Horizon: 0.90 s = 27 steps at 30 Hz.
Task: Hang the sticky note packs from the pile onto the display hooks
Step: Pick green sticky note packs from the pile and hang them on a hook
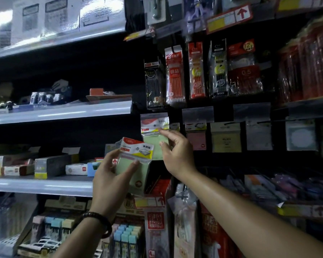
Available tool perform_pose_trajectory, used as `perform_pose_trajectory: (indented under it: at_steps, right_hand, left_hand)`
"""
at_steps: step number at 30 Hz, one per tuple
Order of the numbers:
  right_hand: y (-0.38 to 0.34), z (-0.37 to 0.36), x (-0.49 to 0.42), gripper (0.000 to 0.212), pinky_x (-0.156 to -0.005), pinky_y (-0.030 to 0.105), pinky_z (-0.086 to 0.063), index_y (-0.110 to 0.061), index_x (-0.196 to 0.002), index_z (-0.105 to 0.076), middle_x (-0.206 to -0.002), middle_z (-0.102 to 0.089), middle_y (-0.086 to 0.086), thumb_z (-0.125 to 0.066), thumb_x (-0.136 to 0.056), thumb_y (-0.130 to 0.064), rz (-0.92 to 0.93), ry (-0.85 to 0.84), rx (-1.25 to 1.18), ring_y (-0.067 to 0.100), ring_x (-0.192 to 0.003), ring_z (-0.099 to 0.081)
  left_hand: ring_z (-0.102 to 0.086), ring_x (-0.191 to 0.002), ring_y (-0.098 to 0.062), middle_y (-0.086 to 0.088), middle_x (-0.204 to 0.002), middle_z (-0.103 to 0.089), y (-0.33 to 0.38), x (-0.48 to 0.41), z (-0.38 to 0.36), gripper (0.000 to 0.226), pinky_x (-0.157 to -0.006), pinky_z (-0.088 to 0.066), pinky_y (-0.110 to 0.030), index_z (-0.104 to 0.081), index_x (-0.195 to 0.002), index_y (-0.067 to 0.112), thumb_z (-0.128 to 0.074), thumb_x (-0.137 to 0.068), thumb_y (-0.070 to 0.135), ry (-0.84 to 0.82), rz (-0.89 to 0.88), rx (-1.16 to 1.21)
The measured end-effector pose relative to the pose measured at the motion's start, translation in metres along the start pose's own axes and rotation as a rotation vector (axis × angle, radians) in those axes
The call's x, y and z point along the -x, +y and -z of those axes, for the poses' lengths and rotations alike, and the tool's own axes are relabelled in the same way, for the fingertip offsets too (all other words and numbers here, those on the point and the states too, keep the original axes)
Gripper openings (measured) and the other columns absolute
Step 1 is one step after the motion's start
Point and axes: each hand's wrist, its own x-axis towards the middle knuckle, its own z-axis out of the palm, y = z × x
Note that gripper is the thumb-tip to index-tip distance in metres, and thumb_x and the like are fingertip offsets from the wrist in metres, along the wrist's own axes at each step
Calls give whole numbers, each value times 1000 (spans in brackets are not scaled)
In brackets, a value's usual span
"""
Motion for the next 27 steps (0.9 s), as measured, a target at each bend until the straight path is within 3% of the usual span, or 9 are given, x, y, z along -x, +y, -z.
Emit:
perform_pose_trajectory:
  at_steps: [5,9,11,13,14,17,20,24,27]
  right_hand:
    - [0,2,-1,36,-96,8,-48,-13,-127,-78,-117,-73,-9,-70,-94,-2,0,-18,4,-5,-105,-66]
    - [-3,2,-4,37,-108,23,-52,-13,-132,-74,-130,-72,-6,-67,-97,-4,-89,-33,-25,2,-120,-65]
    - [-1,3,-3,41,-87,16,-57,-16,-136,-72,-127,-72,-8,-65,-97,-4,-107,-61,-1,-10,-95,-66]
    - [5,3,-3,42,-58,11,-44,-17,-139,-70,-123,-71,-8,-64,-100,-5,-129,-97,61,-2,-57,-55]
    - [9,2,-4,42,-54,13,-40,-18,-141,-70,-125,-70,-6,-64,-100,-5,-140,-105,91,2,-52,-50]
    - [17,2,-13,52,-83,24,-55,-22,-150,-62,-131,-66,1,-65,-101,-7,-155,-156,225,12,-84,-63]
    - [23,0,-25,65,-119,31,-43,-26,-158,-51,-153,-54,7,-66,-98,-6,-259,-273,295,25,-137,-56]
    - [24,2,-32,71,-112,16,-28,-29,-162,-44,-159,-45,9,-72,-98,-16,-348,-374,290,25,-146,-48]
    - [13,14,-18,54,-104,23,-41,-25,-152,-58,-136,-53,4,-67,-99,-22,-220,-176,372,25,-125,-59]
  left_hand:
    - [-80,-79,-23,-3,-107,-78,7,-6,-4,47,-46,-57,-28,-63,-130,37,-86,-89,27,10,28,57]
    - [-79,-75,-25,-4,-106,-76,9,-12,-4,50,-42,-53,-30,-63,-134,34,-85,-90,26,43,32,54]
    - [-78,-72,-24,-4,-105,-75,8,-13,-4,51,-41,-53,-31,-62,-135,33,-85,-90,25,39,31,58]
    - [-79,-75,-24,-3,-106,-74,7,-13,-4,49,-42,-54,-29,-61,-134,34,-84,-91,24,24,29,61]
    - [-79,-78,-24,-3,-107,-74,6,-12,-5,48,-44,-54,-28,-60,-133,35,-83,-92,23,11,32,63]
    - [-80,-81,-25,-5,-109,-75,2,-13,-7,43,-46,-57,-27,-59,-132,36,-78,-96,22,-16,36,75]
    - [-81,-88,-23,-6,-114,-79,-6,-18,-10,37,-57,-63,-34,-63,-133,34,-75,-99,22,-32,41,99]
    - [-78,-90,-22,-3,-118,-75,-8,-19,-16,34,-54,-60,-26,-61,-135,33,-69,-103,25,-41,77,117]
    - [-72,-84,-16,-1,-116,-73,-9,-20,-21,29,-45,-49,-14,-60,-134,31,-65,-106,25,-40,55,115]
